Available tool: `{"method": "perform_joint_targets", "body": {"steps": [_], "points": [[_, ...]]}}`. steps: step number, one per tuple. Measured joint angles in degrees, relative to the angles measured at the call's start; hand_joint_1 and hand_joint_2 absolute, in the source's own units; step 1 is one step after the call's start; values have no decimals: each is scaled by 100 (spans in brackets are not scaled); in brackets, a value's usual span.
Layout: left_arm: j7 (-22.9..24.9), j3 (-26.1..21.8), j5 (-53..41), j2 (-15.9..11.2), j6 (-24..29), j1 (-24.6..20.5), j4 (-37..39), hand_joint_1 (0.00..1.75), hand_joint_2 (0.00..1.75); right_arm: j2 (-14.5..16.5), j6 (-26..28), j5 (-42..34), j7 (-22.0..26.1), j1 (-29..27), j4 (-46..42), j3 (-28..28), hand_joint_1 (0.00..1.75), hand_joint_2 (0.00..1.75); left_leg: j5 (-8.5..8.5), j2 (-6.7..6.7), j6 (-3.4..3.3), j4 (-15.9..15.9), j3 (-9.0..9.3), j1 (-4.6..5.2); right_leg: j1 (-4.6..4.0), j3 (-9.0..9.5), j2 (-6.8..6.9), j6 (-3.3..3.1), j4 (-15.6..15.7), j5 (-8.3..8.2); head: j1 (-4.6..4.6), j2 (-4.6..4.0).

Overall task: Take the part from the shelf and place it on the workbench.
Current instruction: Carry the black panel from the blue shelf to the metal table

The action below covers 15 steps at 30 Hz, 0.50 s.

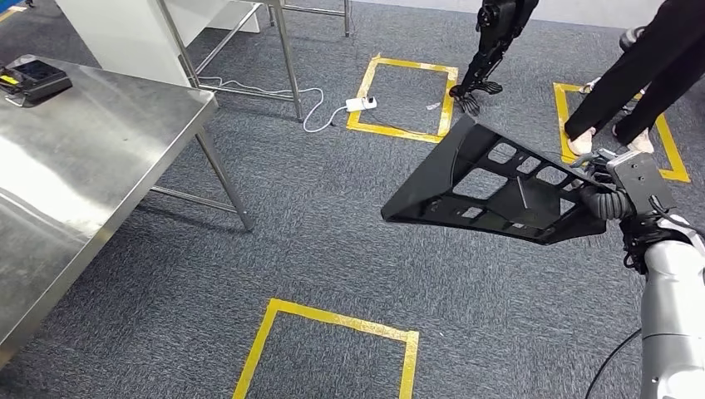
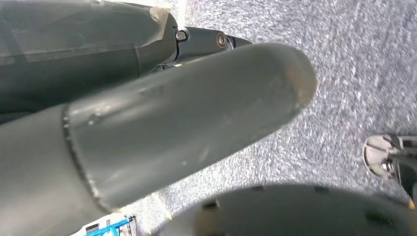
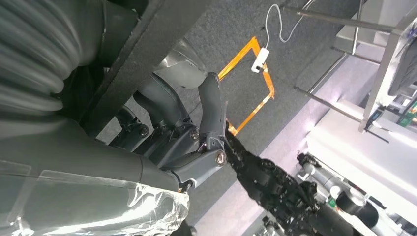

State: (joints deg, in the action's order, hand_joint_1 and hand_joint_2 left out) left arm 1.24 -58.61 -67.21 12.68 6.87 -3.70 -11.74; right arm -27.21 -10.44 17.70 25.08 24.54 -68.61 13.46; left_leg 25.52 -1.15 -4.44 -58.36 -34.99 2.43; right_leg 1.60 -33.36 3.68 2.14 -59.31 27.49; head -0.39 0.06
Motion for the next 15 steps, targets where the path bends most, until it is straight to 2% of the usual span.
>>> {"method": "perform_joint_targets", "body": {"steps": [2,3,5,6,7,8,10,11,12,15], "points": [[-1,-3,0,0,3,-4,-1,0,0,-37,20,-19,24,53,97,-21,175,175,-99,78,-74,200,131,-14,-16,-32,-73,2,-138,87,3,0],[-1,-4,0,2,3,-7,-1,0,0,-61,27,-25,36,76,145,-27,175,175,-144,113,-103,285,192,-30,-22,-128,-155,-18,-359,193,13,-1],[-1,-5,0,5,-1,-10,1,0,0,-103,38,-32,49,111,238,-34,175,175,-161,183,-134,311,218,-23,-11,-461,-298,-57,-1030,463,41,-2],[-1,-6,0,8,-4,-11,1,0,0,-114,41,-33,49,116,280,-37,175,175,-156,228,-131,305,216,-23,-7,-619,-320,-43,-1303,544,60,-2],[-2,-7,0,10,-7,-10,2,0,0,-121,43,-34,49,113,313,-41,175,175,-147,277,-123,294,215,-23,-1,-697,-327,-5,-1404,544,68,-2],[-3,-7,0,14,-11,-9,2,0,0,-127,50,-45,50,110,339,-44,175,175,-133,324,-109,270,213,-25,9,-656,-329,55,-1275,444,70,-2],[-17,-8,0,19,-19,-6,2,0,0,-155,88,-118,51,77,365,-32,175,175,-70,420,-57,170,201,-38,40,-324,-374,179,-568,116,71,-1],[-32,-8,-2,17,-26,-5,2,0,0,-175,113,-186,49,29,359,-5,175,175,-23,470,-23,92,180,-35,46,-160,-410,202,-245,4,73,-1],[-49,-9,-12,15,-36,-4,1,0,0,-198,132,-265,40,-55,337,42,175,175,14,522,5,27,152,-33,45,-55,-436,185,-61,-46,72,-1],[-82,-10,-74,6,-74,32,1,0,0,-255,122,-466,8,-362,216,246,175,175,60,623,42,-59,77,-34,23,-7,-390,82,-25,-32,61,-2]]}}
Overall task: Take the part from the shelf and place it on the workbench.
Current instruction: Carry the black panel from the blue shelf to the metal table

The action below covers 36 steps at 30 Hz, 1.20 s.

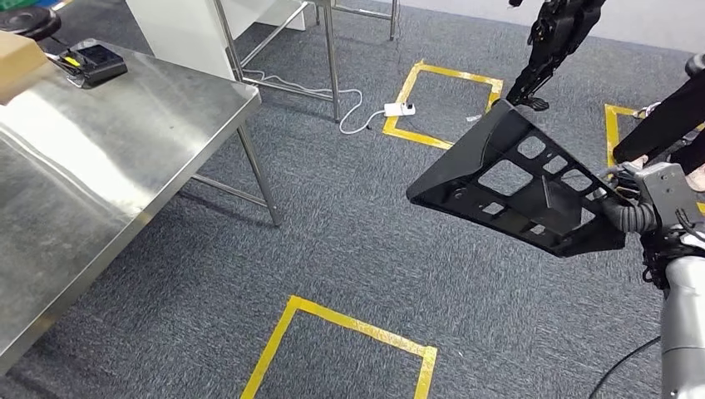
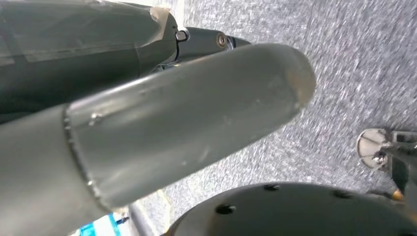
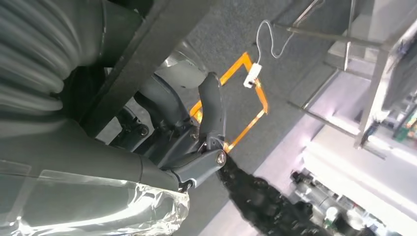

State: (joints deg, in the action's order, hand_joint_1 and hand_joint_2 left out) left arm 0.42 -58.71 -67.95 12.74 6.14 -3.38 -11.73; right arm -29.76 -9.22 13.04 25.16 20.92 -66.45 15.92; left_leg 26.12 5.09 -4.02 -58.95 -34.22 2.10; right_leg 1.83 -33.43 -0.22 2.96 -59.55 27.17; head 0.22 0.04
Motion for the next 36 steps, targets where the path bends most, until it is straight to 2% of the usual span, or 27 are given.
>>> {"method": "perform_joint_targets", "body": {"steps": [4,6,7,8,9,10,12,13,14,15,17,18,20,22,23,24,25,26,27,28,29,31,33,34,36], "points": [[-5,0,-31,-11,-17,45,2,0,0,-40,-57,-87,-11,-150,-83,171,175,175,131,-204,77,-150,-52,2,23,22,44,-42,18,5,-3,0],[-4,0,-31,-9,-16,45,2,0,0,-41,-59,-88,-11,-154,-84,173,175,175,138,-213,80,-160,-56,1,23,23,45,-44,17,6,-4,0],[-4,0,-31,-8,-16,45,2,0,0,-50,-66,-94,-9,-180,-97,191,175,175,193,-254,96,-248,-98,-7,20,28,54,-56,17,9,-21,0],[-3,-1,-31,-7,-16,43,2,0,0,-64,-73,-102,-7,-212,-115,221,175,175,296,-308,120,-429,-189,-25,14,32,70,-72,16,14,-38,0],[6,-2,-31,-5,-16,40,2,0,0,-81,-81,-107,-5,-244,-132,268,175,175,468,-372,152,-825,-398,-58,2,36,98,-92,15,22,-57,0],[28,-14,-28,-3,-9,36,2,0,0,-95,-91,-80,3,-236,-124,309,175,175,517,-428,163,-1095,-569,-89,-14,46,136,-115,15,33,-75,0],[74,-44,-18,2,31,14,2,0,0,-96,-84,22,45,-62,12,320,175,175,231,-581,61,-785,-490,-63,-38,82,215,-140,31,55,-77,0],[89,-63,-13,3,53,-4,2,0,0,-88,-75,74,70,53,111,293,175,175,2,-652,-7,-343,-302,-20,-41,101,246,-140,50,60,-76,0],[88,-72,-10,4,71,-21,2,0,0,-75,-57,98,91,138,199,267,175,175,-111,-711,-58,-18,-149,25,-37,113,278,-129,70,60,-76,0],[88,-79,-10,5,79,-35,2,0,0,-60,-42,107,103,176,257,245,175,175,-95,-718,-71,28,-136,48,-32,122,311,-114,92,57,-76,0],[84,-85,-11,11,98,-41,2,0,0,-37,-8,126,129,200,329,211,175,175,-155,-638,-114,163,-64,57,-27,154,360,-76,133,55,-78,0],[82,-86,-11,14,104,-41,2,0,0,-31,9,130,145,199,350,194,175,175,-205,-599,-145,266,3,47,-30,147,325,-71,91,86,-75,0],[76,-92,-14,22,108,-42,2,0,0,-28,48,126,164,182,378,176,175,175,-291,-521,-187,430,120,18,-32,-56,175,-96,-345,286,-57,0],[72,-100,-23,32,98,-43,2,0,0,-22,79,115,164,117,387,174,175,175,-294,-435,-195,442,134,14,-16,-453,73,-105,-1076,551,-31,0],[72,-104,-27,37,89,-43,2,0,0,-16,88,110,162,67,389,178,175,175,-286,-386,-189,434,135,10,-4,-604,62,-73,-1312,603,-17,0],[72,-112,-30,44,76,-41,2,0,0,-10,92,105,157,18,389,185,175,175,-275,-334,-175,417,135,4,13,-653,59,-13,-1339,557,-13,0],[73,-119,-31,50,66,-38,3,0,0,-6,93,101,149,-17,386,196,175,175,-253,-282,-148,381,133,-9,34,-577,55,67,-1125,416,-10,0],[74,-125,-31,54,59,-37,3,0,0,-6,93,98,137,-36,381,213,175,175,-216,-233,-109,318,124,-25,65,-404,37,154,-735,229,-7,0],[76,-129,-31,54,55,-36,3,0,0,2,93,94,120,-42,378,228,175,175,-167,-188,-59,239,100,-31,79,-241,4,215,-392,85,0,0],[78,-132,-31,51,55,-37,2,0,0,1,92,92,104,-46,370,244,175,175,-108,-151,-15,139,66,-34,89,-109,-30,224,-128,-6,5,0],[79,-133,-31,50,55,-39,1,0,0,5,90,91,86,-55,363,256,175,175,-64,-121,17,62,27,-33,85,-44,-53,195,-13,-32,9,0],[81,-136,-31,51,55,-32,1,0,0,12,85,94,60,-77,348,269,175,175,-25,-78,39,-17,-32,-34,58,-34,-33,77,-21,-15,-8,0],[92,-143,-31,49,57,-15,2,0,0,1,58,71,9,-109,325,288,175,175,41,-142,76,-100,-74,-49,52,-34,15,4,-32,-15,-32,0],[105,-146,-31,50,57,-9,3,0,0,-36,19,26,-39,-159,289,315,175,175,150,-222,112,-251,-141,-63,55,-29,40,-23,-29,-14,-54,0],[135,-150,-31,62,56,-4,4,0,0,-181,-128,-148,-184,-342,130,450,175,175,509,-398,187,-864,-440,-100,40,-24,120,-64,-26,-2,-95,0]]}}
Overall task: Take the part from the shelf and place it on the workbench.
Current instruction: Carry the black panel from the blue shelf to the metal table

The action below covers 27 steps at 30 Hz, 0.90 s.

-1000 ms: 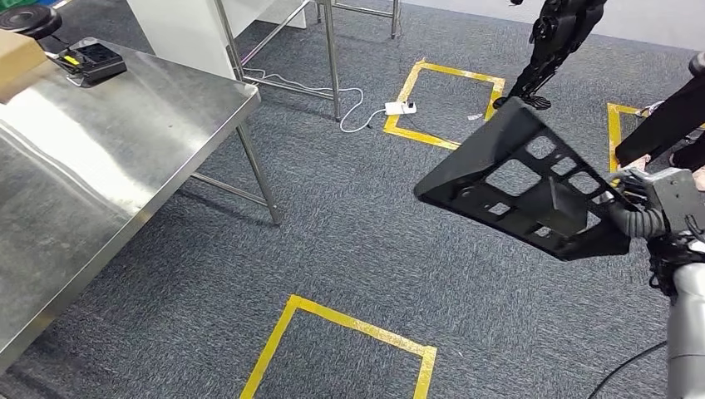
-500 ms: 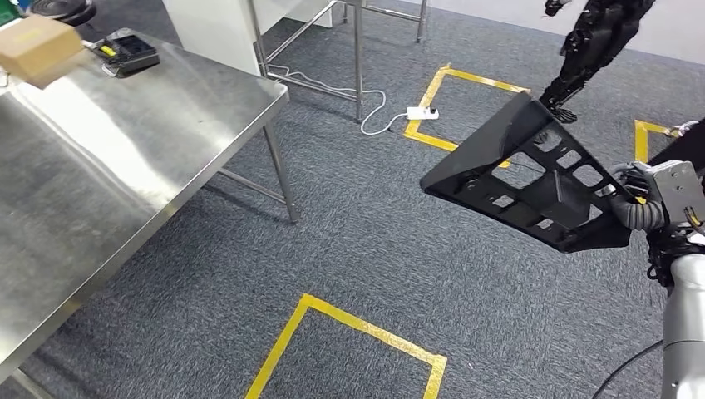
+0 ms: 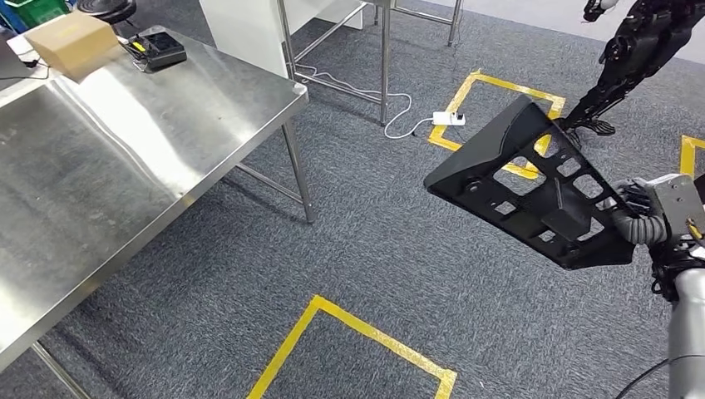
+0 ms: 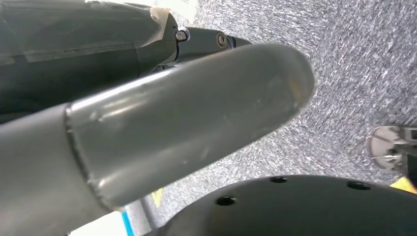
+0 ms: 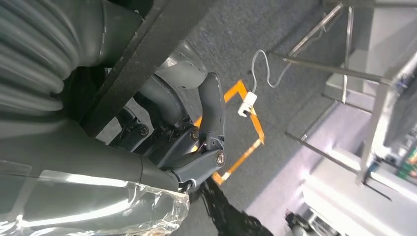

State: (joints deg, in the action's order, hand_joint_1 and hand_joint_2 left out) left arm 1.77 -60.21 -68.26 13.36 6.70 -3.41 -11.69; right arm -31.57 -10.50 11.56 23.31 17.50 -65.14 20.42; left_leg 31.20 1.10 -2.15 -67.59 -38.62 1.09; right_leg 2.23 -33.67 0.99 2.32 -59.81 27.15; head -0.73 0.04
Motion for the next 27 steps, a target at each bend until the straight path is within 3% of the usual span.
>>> {"method": "perform_joint_targets", "body": {"steps": [2,3,4,7,9,11,12,14,16,18,19,21,22,23,26,27], "points": [[23,-4,0,17,1,19,0,0,0,-139,-150,-177,-118,-180,-191,215,175,175,259,-68,15,-660,-347,-37,-34,-6,85,-19,-1,15,-12,0],[32,-7,0,27,-1,34,0,0,0,-179,-198,-226,-155,-247,-268,312,175,175,244,-79,-6,-766,-410,-43,-49,-2,112,-29,-1,23,-11,0],[44,-9,-3,36,-10,47,1,0,0,-218,-232,-267,-199,-319,-344,394,175,175,118,-84,-46,-648,-354,-36,-66,12,132,-39,-1,33,-12,0],[144,-10,-48,53,-118,47,2,0,0,-417,-382,-525,-478,-763,-673,662,175,175,-411,-176,-260,443,236,95,-78,114,224,-47,20,86,-5,0],[293,-10,-92,80,-179,39,1,0,0,-596,-698,-925,-850,-1207,-1013,1068,175,175,-467,-244,-350,818,445,195,-40,161,321,-13,53,115,3,0],[467,-15,-105,149,-117,57,1,0,0,-752,-1170,-1322,-1262,-1600,-1386,1612,175,175,-478,-195,-386,957,528,248,-1,206,400,38,94,125,4,0],[556,-21,-105,207,-49,70,2,0,0,-835,-1413,-1479,-1447,-1750,-1570,1889,175,175,-520,-160,-413,1072,608,255,11,223,368,46,81,146,8,0],[695,-31,-99,345,94,67,19,0,0,-1070,-1746,-1748,-1791,-1938,-1874,2372,175,175,-620,-121,-490,1293,765,237,6,119,153,1,-199,306,-15,0],[768,-34,-88,437,196,48,46,0,0,-1373,-1807,-1998,-2104,-1983,-2017,2650,175,175,-645,-99,-514,1338,802,214,4,-246,-52,-28,-885,601,4,0],[795,-36,-81,467,243,44,64,0,0,-1663,-1741,-2147,-2273,-1987,-2070,2725,175,175,-622,-67,-488,1319,807,189,26,-538,-95,64,-1365,719,50,0],[800,-35,-80,473,246,44,69,0,0,-1771,-1701,-2175,-2298,-2000,-2088,2726,175,175,-601,-40,-458,1290,808,170,54,-522,-96,148,-1295,633,51,0],[808,-35,-79,475,233,43,72,0,0,-1909,-1626,-2204,-2301,-2033,-2113,2734,175,175,-511,33,-355,1139,786,115,145,-197,-117,354,-613,296,57,0],[811,-35,-77,471,231,38,68,0,0,-1945,-1596,-2219,-2297,-2048,-2122,2738,175,175,-441,77,-289,1020,746,103,170,-41,-157,420,-295,173,78,0],[816,-36,-73,470,233,35,64,0,0,-1977,-1570,-2236,-2294,-2080,-2136,2752,175,175,-371,112,-236,902,695,100,180,67,-192,418,-107,116,92,1],[825,-36,-53,471,306,42,56,0,0,-2028,-1542,-2268,-2314,-2251,-2193,2801,175,175,-289,190,-150,753,588,112,166,76,-183,239,-122,155,50,1],[825,-36,-43,470,335,46,55,0,0,-2031,-1544,-2280,-2335,-2293,-2219,2821,175,175,-276,189,-123,734,574,107,164,65,-150,215,-127,158,26,0]]}}
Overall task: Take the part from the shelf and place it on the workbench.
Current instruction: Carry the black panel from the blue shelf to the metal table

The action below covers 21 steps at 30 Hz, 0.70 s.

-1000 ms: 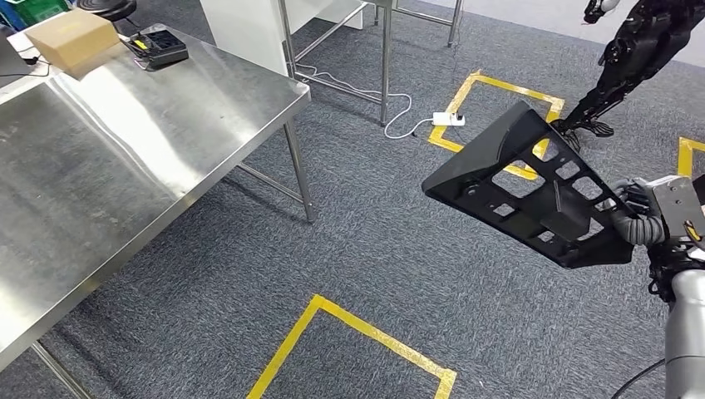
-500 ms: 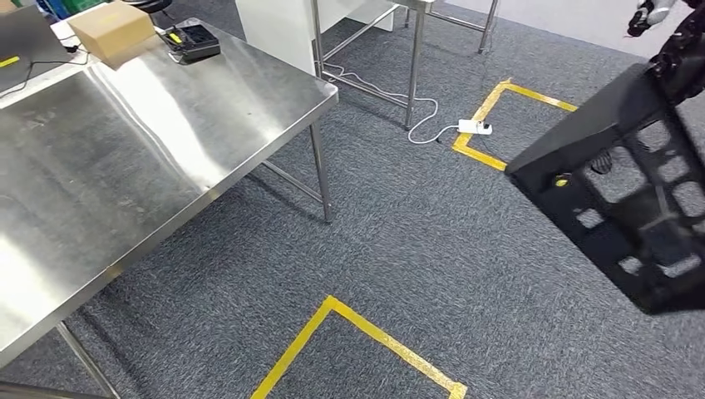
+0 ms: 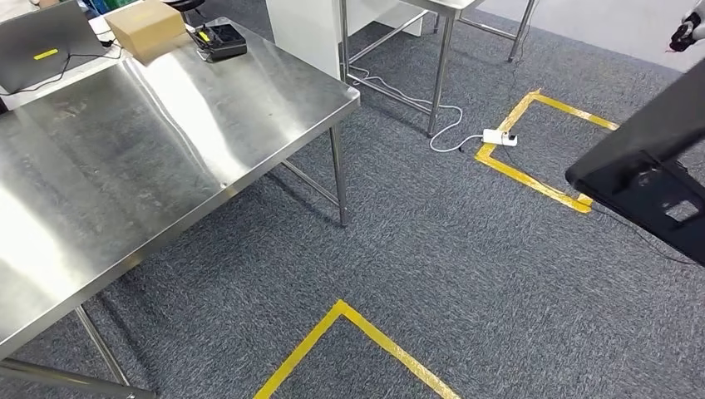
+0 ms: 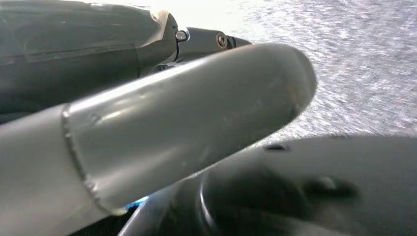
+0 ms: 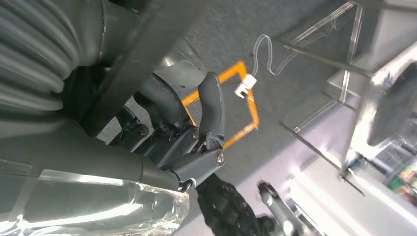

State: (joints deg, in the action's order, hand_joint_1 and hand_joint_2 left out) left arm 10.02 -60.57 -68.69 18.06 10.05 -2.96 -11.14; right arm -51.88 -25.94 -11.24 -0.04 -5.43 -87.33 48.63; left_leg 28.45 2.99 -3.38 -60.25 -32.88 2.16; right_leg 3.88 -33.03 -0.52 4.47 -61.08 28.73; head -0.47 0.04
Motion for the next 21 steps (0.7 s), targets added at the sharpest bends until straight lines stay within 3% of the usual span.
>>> {"method": "perform_joint_targets", "body": {"steps": [2,4,6,7,8,10,12,13,15,17,19,21], "points": [[-15,0,28,5,27,4,-1,0,0,10,-36,-28,-54,-125,-104,92,175,175,184,-95,71,-262,-125,-17,2,-4,63,-34,-3,0,-33,0],[-84,0,53,12,51,-4,-4,0,0,49,-112,-33,-82,-269,-252,264,175,175,558,-233,122,-922,-444,-33,-29,-15,130,-54,-1,2,-62,0],[-189,0,62,12,83,-16,-7,0,0,148,-186,-6,-69,-350,-375,439,175,175,762,-279,95,-1491,-718,-33,-76,-25,193,-65,-2,12,-70,0],[-224,0,62,12,89,-15,-7,0,0,217,-207,50,-24,-373,-415,497,175,175,689,-281,42,-1492,-711,-18,-107,-15,221,-78,-2,22,-70,0],[-249,0,62,12,93,-7,-6,0,0,294,-215,149,63,-383,-444,533,175,175,516,-284,-33,-1279,-598,8,-142,5,247,-96,1,34,-69,0],[-249,0,62,11,105,7,-7,0,0,469,-125,482,412,-322,-429,496,175,175,128,-390,-248,-519,-211,97,-185,48,295,-128,36,53,-57,0],[-207,0,64,9,145,5,-11,0,0,633,165,841,886,-104,-246,269,175,175,4,-560,-398,-14,24,177,-197,93,332,-115,104,37,-42,0],[-177,0,67,11,171,3,-13,0,0,691,353,982,1094,74,-82,69,175,175,26,-620,-422,64,53,199,-191,104,347,-97,141,18,-37,0],[-122,0,70,20,224,1,-14,0,0,709,710,1184,1394,530,348,-481,175,175,-43,-598,-449,255,125,209,-184,121,352,-51,193,-24,-48,0],[-88,1,62,31,267,-8,-16,0,0,666,968,1323,1584,1088,835,-1078,175,175,-167,-551,-497,481,251,182,-196,47,262,-50,36,40,-45,0],[-58,1,52,36,300,-12,-20,0,0,642,1145,1442,1688,1627,1290,-1569,175,175,-236,-498,-510,578,315,154,-202,-248,144,-77,-544,268,-17,0],[-40,0,49,36,318,-11,-21,0,0,643,1236,1520,1728,1998,1650,-1970,175,175,-237,-412,-496,571,319,139,-185,-606,106,-30,-1163,436,17,0]]}}
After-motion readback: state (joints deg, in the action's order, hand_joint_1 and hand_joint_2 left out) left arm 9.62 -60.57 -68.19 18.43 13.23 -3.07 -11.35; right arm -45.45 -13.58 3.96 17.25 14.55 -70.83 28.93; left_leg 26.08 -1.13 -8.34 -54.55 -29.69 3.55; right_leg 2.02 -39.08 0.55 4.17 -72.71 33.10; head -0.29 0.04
